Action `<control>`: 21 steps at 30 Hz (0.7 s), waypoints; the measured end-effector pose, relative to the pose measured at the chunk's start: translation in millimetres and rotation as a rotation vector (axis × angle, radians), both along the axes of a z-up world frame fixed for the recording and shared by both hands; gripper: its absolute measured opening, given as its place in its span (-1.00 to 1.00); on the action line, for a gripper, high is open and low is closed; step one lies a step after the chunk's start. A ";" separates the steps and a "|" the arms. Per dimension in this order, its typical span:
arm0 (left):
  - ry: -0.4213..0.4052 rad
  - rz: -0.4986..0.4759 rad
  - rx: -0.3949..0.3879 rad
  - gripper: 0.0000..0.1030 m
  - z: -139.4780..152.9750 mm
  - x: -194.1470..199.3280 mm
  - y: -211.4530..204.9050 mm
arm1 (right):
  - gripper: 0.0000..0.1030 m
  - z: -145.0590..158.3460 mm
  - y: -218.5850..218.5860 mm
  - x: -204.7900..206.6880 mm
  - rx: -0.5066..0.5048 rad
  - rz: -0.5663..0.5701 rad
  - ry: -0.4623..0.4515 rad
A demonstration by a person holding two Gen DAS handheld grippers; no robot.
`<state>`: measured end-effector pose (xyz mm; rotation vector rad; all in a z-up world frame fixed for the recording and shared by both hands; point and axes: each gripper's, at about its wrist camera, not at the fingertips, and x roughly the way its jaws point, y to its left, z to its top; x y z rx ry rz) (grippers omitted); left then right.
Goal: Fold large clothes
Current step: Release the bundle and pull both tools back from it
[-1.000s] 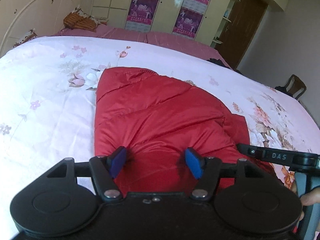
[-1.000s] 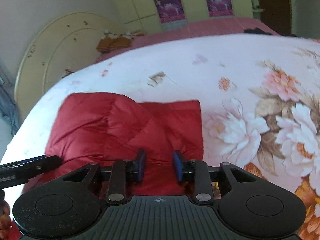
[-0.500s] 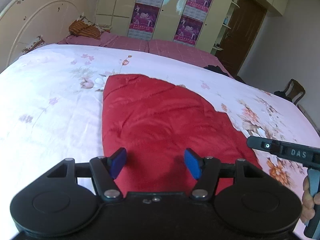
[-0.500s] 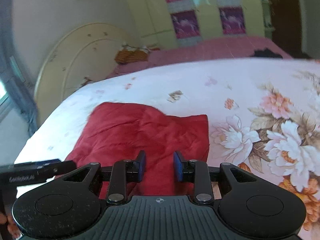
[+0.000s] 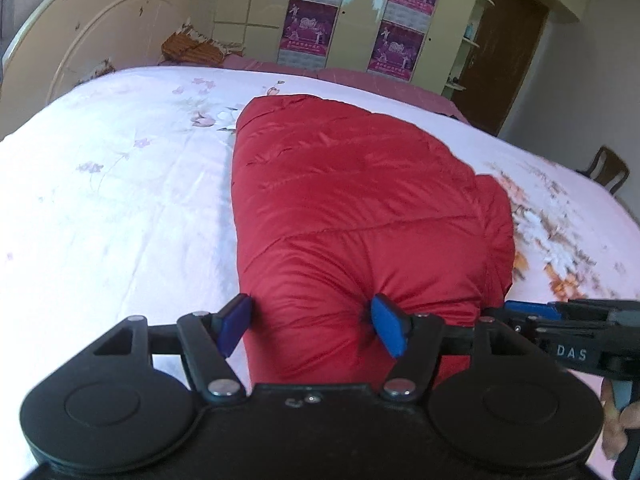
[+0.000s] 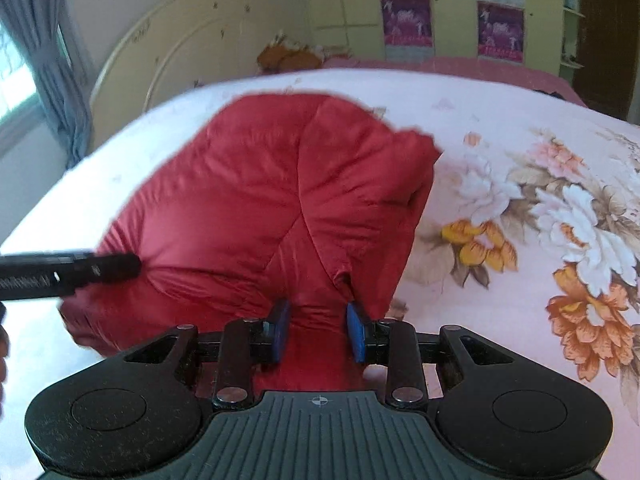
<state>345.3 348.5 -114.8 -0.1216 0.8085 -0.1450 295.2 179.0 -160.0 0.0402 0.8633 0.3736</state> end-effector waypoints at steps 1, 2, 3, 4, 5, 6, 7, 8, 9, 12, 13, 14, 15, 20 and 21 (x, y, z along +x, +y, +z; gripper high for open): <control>-0.002 0.000 0.011 0.27 -0.3 0.1 -1.2 | -0.42 -2.3 0.3 0.3 -0.003 0.001 0.003; -0.003 0.001 0.016 0.27 -0.2 0.2 -1.9 | -0.42 -4.3 1.8 0.5 -0.015 0.009 -0.004; -0.003 0.004 0.021 0.27 0.4 0.1 -2.9 | -0.42 -7.2 2.5 0.5 -0.022 0.014 -0.009; -0.002 0.008 0.027 0.30 1.5 0.7 -2.8 | -0.42 -8.2 2.2 2.5 -0.019 0.010 -0.006; -0.001 0.016 0.033 0.33 3.7 0.6 -3.6 | -0.42 -7.6 2.8 2.9 -0.019 0.006 -0.001; 0.001 0.026 0.035 0.34 6.5 -0.2 -5.2 | -0.42 -7.3 3.6 2.6 -0.022 0.005 -0.001; 0.004 0.036 0.039 0.43 9.3 -0.7 -6.2 | -0.42 -7.5 3.7 1.6 -0.023 0.006 -0.004; 0.007 0.046 0.047 0.60 12.1 -1.6 -7.2 | -0.42 -8.1 2.5 2.0 -0.017 0.004 -0.002; 0.005 0.056 0.056 0.69 16.0 -4.5 -9.0 | -0.42 -7.8 0.8 3.0 -0.007 0.000 0.004; -0.006 0.088 0.090 0.93 29.8 -17.9 -15.7 | -0.32 0.6 -6.0 2.1 0.037 -0.013 0.019; -0.011 0.098 0.102 0.95 34.9 -24.1 -18.5 | -0.10 6.4 -9.6 -0.1 0.038 -0.030 0.017; -0.021 0.107 0.116 0.95 40.4 -31.6 -21.6 | 0.31 14.2 -14.0 -5.5 0.030 -0.061 0.002; -0.030 0.116 0.133 0.97 46.6 -40.6 -25.4 | 0.46 23.5 -20.3 -15.2 0.042 -0.090 -0.033; -0.041 0.130 0.191 0.99 75.4 -89.8 -47.2 | 0.55 58.9 -41.8 -74.2 0.090 -0.074 -0.090; -0.055 0.115 0.186 0.99 81.6 -103.8 -52.1 | 0.55 64.5 -44.8 -88.5 0.095 -0.065 -0.097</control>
